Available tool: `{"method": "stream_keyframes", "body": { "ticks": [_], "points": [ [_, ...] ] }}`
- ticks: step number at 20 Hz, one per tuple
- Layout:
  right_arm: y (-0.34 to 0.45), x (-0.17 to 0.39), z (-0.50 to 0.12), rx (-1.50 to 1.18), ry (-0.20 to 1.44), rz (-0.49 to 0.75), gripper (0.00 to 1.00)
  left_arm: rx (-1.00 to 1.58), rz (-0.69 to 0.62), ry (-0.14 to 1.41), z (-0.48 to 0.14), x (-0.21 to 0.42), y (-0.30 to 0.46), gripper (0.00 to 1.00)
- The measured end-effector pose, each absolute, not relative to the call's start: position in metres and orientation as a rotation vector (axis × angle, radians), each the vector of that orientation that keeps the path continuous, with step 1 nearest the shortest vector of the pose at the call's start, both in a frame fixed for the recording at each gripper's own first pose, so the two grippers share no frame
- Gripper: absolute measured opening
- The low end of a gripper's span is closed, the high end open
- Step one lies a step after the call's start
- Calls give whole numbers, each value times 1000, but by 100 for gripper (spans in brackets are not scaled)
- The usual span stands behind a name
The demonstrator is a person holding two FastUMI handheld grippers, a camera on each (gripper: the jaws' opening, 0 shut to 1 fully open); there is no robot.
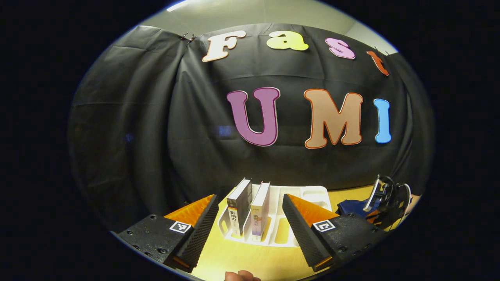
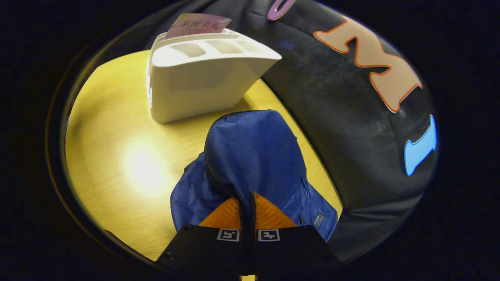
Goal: Open the schoolbag, grab two books from the bookshelf and put them into the schoolbag.
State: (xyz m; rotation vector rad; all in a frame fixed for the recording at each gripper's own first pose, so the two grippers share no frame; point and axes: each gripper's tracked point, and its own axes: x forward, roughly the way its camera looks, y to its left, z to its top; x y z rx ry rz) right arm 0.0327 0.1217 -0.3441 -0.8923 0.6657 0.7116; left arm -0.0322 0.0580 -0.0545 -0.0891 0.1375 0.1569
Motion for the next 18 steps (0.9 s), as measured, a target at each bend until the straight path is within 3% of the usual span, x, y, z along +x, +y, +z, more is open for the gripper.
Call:
{"method": "stream_keyframes", "body": {
  "ticks": [4,10,12,18],
  "points": [
    [108,48,-308,-712,647,654,2,-89,116,148,-57,-16,45,96],
    [65,70,-265,-294,648,439,4,-75,57,156,-61,2,29,97],
    [49,79,-265,-158,658,369,6,-76,44,161,-63,6,25,96],
    [20,87,-266,147,677,223,1,-59,33,170,-65,14,28,96]
  ]
}}
